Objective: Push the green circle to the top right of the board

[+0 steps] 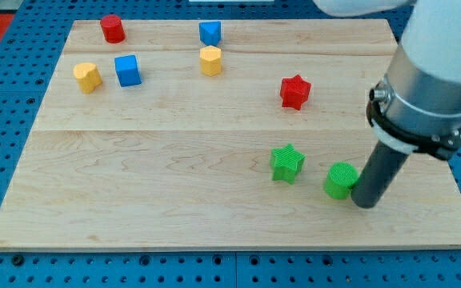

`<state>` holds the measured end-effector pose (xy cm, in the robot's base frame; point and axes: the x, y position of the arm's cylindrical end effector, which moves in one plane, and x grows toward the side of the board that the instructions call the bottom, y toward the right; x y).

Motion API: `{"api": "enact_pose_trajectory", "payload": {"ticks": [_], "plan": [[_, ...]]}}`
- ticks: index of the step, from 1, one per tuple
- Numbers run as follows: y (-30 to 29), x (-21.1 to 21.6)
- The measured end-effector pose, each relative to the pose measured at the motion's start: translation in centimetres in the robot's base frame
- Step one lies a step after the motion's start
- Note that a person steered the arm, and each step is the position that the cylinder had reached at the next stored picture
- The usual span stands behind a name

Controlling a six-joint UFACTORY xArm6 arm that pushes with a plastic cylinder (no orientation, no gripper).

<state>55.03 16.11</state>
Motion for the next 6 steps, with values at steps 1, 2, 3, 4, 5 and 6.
{"api": "enact_pose_trajectory", "payload": {"ticks": [1, 2, 3, 4, 5, 6], "plan": [[-0.6, 4.2], [-3.2, 5.4], [-3.2, 2.6], [-3.7, -0.8], [-3.7, -1.2], [-3.6, -3.8]]}}
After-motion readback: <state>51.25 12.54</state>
